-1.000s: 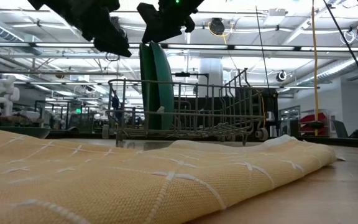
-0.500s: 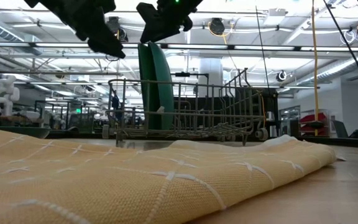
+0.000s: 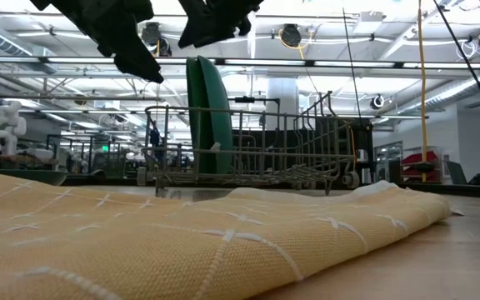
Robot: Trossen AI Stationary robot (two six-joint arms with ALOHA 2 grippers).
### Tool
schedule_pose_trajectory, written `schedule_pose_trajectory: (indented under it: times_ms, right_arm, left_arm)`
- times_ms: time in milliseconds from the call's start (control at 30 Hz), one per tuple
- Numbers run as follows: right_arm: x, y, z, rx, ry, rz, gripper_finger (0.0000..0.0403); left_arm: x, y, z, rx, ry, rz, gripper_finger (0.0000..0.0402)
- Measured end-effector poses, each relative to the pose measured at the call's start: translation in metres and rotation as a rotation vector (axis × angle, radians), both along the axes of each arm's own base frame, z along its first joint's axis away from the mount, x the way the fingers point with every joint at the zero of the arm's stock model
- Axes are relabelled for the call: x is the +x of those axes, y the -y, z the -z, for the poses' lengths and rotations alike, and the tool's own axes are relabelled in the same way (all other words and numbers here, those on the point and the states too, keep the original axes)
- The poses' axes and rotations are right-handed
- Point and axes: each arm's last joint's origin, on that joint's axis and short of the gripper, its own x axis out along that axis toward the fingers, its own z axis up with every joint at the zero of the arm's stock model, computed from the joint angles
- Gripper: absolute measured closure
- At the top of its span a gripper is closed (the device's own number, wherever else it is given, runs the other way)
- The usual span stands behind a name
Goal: Sort dishes
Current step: Put the light green plate on the dish rack
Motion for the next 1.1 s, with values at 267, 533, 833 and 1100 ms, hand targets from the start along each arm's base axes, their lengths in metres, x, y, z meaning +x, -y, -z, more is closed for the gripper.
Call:
schedule_pose_trajectory:
  times_ms: [267,533,833,1100]
  right_arm:
    - [-0.005,-0.017,-0.024,-0.064,-0.027,-0.054,0.0153]
    - [-0.043,-0.046,-0.056,-0.042,-0.084,-0.115,0.016]
    - [-0.081,-0.084,-0.036,0.111,-0.403,-0.133,0.016]
    - [-0.121,-0.136,-0.018,0.445,-0.611,-0.044,0.0161]
  left_arm:
    - [-0.002,0.0,0.003,-0.009,-0.035,-0.002,0.0127]
    - [-0.01,0.002,0.0,-0.003,-0.04,0.003,0.0127]
    - [-0.015,0.002,-0.002,-0.016,-0.038,-0.013,0.0127]
    - [-0.014,0.002,-0.002,-0.022,-0.036,-0.016,0.0127]
